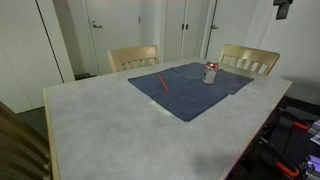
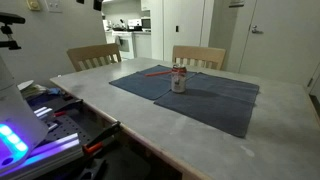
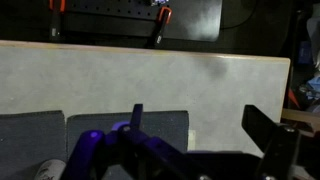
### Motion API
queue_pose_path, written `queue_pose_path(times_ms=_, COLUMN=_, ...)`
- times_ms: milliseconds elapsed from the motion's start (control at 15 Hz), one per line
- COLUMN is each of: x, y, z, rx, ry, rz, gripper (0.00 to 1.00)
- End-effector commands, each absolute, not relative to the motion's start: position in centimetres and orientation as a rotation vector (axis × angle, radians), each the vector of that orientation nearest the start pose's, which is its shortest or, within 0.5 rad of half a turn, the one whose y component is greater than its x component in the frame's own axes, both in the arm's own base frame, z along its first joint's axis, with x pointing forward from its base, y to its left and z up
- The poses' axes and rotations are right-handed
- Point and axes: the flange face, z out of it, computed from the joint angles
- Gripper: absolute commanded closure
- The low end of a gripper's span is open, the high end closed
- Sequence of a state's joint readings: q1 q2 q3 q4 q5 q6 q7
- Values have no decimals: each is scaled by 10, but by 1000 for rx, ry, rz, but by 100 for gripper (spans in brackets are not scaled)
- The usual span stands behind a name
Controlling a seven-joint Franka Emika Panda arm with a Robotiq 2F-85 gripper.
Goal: Pick up the straw from the table and put it in the can.
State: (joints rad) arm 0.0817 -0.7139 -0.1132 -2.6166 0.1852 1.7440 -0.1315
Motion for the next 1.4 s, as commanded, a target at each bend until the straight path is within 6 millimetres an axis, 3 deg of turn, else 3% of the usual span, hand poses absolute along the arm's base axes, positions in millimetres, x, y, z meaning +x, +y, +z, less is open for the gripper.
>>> queue_pose_path(times_ms=0, x=316, y=6, z=461, rx=-2868, ry=-124, rz=212, gripper=0)
queue_pose_path(times_ms=267, x=321, y=6, z=461, rx=-2870, ry=-151, rz=213, gripper=0)
queue_pose_path(times_ms=400, x=334, y=2, z=465, rx=-2883, ry=-180, rz=209, gripper=0)
queue_pose_path(times_ms=867, x=431, y=0, z=467, rx=-2897, ry=-439, rz=202, gripper=0)
queue_pose_path(times_ms=1133, x=488, y=21, z=436, rx=-2859, ry=-559, rz=295, gripper=0)
queue_pose_path(times_ms=1333, x=525, y=36, z=404, rx=-2903, ry=-484, rz=347, gripper=0)
